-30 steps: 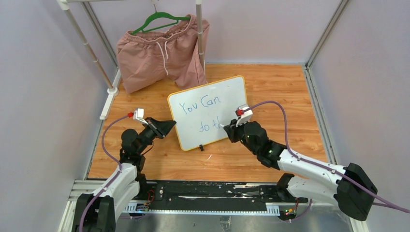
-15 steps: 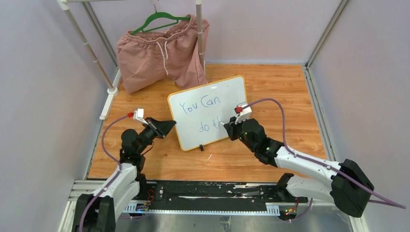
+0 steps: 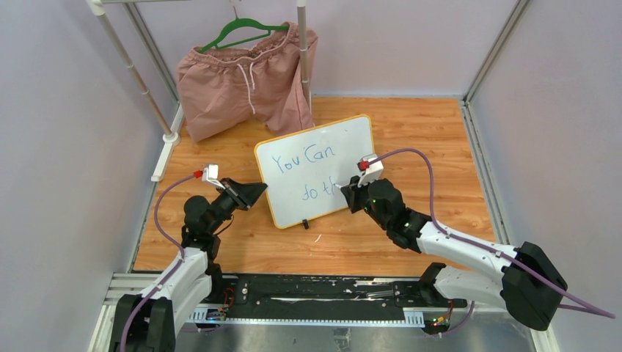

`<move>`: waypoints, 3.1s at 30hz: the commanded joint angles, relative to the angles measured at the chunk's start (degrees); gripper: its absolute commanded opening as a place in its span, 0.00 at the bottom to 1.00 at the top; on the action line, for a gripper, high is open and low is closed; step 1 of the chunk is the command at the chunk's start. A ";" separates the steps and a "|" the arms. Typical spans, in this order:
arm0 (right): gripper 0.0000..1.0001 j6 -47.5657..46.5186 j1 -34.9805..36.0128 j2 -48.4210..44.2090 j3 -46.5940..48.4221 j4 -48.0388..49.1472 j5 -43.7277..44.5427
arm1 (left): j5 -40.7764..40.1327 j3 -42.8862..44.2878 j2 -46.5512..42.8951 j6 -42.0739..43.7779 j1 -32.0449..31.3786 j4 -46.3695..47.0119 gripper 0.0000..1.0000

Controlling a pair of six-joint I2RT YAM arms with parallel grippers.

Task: Write a sentence on the whiteboard

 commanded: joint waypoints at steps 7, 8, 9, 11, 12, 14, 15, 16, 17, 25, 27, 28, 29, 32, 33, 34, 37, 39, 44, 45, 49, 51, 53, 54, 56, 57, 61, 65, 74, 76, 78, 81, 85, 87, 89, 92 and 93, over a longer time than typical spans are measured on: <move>0.00 0.81 -1.36 -1.48 -0.58 -1.15 2.34 | 0.63 -0.21 -0.74 -0.61 -0.33 2.52 0.00; 0.00 0.96 -1.40 -1.64 -0.76 -1.20 2.33 | 0.63 -0.25 -0.68 -0.59 -0.32 2.54 0.00; 0.00 1.02 -1.38 -1.82 -1.08 -1.23 2.30 | 0.63 -0.25 -0.68 -0.58 -0.35 2.53 0.00; 0.00 1.03 -1.40 -2.05 -1.44 -1.29 1.90 | 0.56 -0.17 -0.60 -0.58 -0.31 2.54 0.00; 0.00 1.14 -1.41 -2.18 -1.59 -1.29 1.70 | 0.59 -0.12 -0.59 -0.58 -0.31 2.55 0.00; 0.00 1.33 -1.40 -2.02 -1.79 -1.45 1.05 | 0.63 -0.20 -0.51 -0.58 -0.35 2.53 0.00; 0.00 1.38 -1.41 -2.06 -1.91 -1.65 0.55 | 0.63 -0.13 -0.55 -0.58 -0.31 2.58 0.00; 0.00 1.57 -1.39 -1.94 -1.97 -1.79 0.19 | 0.63 -0.16 -0.58 -0.58 -0.31 2.53 0.00; 0.00 1.75 -1.36 -1.89 -2.14 -1.82 -0.12 | 0.63 -0.14 -0.58 -0.61 -0.31 2.52 0.00; 0.00 2.35 -1.41 -2.03 -3.45 -2.58 -0.93 | 0.54 -0.16 -0.43 -0.58 -0.31 2.52 0.00; 0.00 2.44 -1.35 -2.22 -3.60 -2.81 -0.66 | 0.61 -0.06 -0.41 -0.58 -0.31 2.52 0.00; 0.00 2.43 -1.39 -2.31 -3.68 -3.03 -0.51 | 0.59 -0.11 -0.43 -0.58 -0.31 2.52 0.00; 0.00 2.41 -1.40 -2.44 -3.56 -3.31 -0.34 | 0.62 -0.09 -0.48 -0.58 -0.31 2.52 0.00; 0.00 2.48 -1.39 -2.94 -3.75 -4.14 0.55 | 0.64 -0.12 -0.61 -0.59 -0.31 2.53 0.00; 0.00 2.39 -1.35 -3.20 -3.85 -4.28 0.88 | 0.63 -0.13 -0.62 -0.58 -0.31 2.52 0.00; 0.00 2.41 -1.40 -3.59 -3.94 -4.22 1.04 | 0.63 -0.19 -0.62 -0.58 -0.32 2.54 0.00; 0.00 2.29 -1.40 -5.77 -4.16 -3.75 0.44 | 0.68 -0.27 -0.54 -0.58 -0.31 2.52 0.00; 0.00 2.19 -1.39 -7.99 -4.38 -2.81 0.18 | 0.72 -0.13 -0.64 -0.59 -0.31 2.52 0.00; 0.00 0.86 -1.45 -9.57 -3.11 -3.07 2.22 | 0.64 -0.21 -0.51 -0.59 -0.31 2.52 0.00; 0.00 0.56 -1.53 -9.47 -2.82 -2.87 2.58 | 0.63 -0.21 -0.54 -0.64 -0.31 2.54 0.00; 0.00 0.33 -2.40 -8.00 -1.92 -1.22 2.73 | 0.63 -0.35 -0.68 -0.58 -0.31 2.52 0.00; 0.00 0.51 -2.75 -7.12 -1.56 -0.02 2.50 | 0.67 -0.44 -0.75 -0.58 -0.31 2.52 0.00; 0.00 0.58 -3.10 -6.38 -1.22 1.16 2.17 | 0.76 -0.39 -0.76 -0.59 -0.31 2.52 0.00; 0.00 0.59 -3.08 -6.06 -1.05 1.57 2.13 | 0.72 -0.42 -0.75 -0.63 -0.31 2.52 0.00; 0.00 0.68 -3.23 -5.60 -0.70 2.43 1.75 | 0.76 -0.39 -0.87 -0.61 -0.31 2.54 0.00; 0.00 0.66 -3.26 -5.38 -0.59 2.74 1.70 | 0.73 -0.39 -0.89 -0.60 -0.31 2.53 0.00; 0.00 0.59 -3.25 -4.48 -0.12 3.69 1.07 | 0.72 -0.49 -0.90 -0.61 -0.31 2.52 0.00; 0.00 0.71 -3.39 -3.53 0.29 4.20 0.81 | 0.72 -0.42 -0.95 -0.67 -0.31 2.54 0.00; 0.00 0.81 -3.43 -1.73 1.47 4.44 0.62 | 0.72 -0.45 -1.01 -0.67 -0.31 2.52 0.00; 0.00 0.86 -3.52 -1.41 1.49 4.29 0.67 | 0.72 -0.40 -0.99 -0.67 -0.31 2.52 0.00; 0.00 0.94 -3.52 -1.27 1.42 3.96 0.88 | 0.72 -0.38 -0.96 -0.67 -0.31 2.52 0.00; 0.00 1.07 -3.65 -1.36 1.15 3.39 1.02 | 0.66 -0.42 -0.91 -0.67 -0.31 2.52 0.00; 0.00 1.15 -3.79 -1.53 0.85 2.55 1.07 | 0.68 -0.39 -0.86 -0.67 -0.31 2.57 0.00; 0.00 1.30 -3.79 -1.61 0.63 2.17 1.12 | 0.72 -0.39 -0.94 -0.67 -0.33 2.52 0.00; 0.00 1.40 -3.82 -1.83 0.37 1.90 1.10 | 0.72 -0.40 -1.00 -0.71 -0.31 2.52 0.00; 0.00 1.54 -3.87 -2.18 -0.07 1.78 1.02 | 0.72 -0.38 -0.94 -0.76 -0.31 2.57 0.00; 0.00 1.48 -3.87 -2.27 -0.09 1.66 1.01 | 0.72 -0.38 -0.91 -0.76 -0.33 2.54 0.00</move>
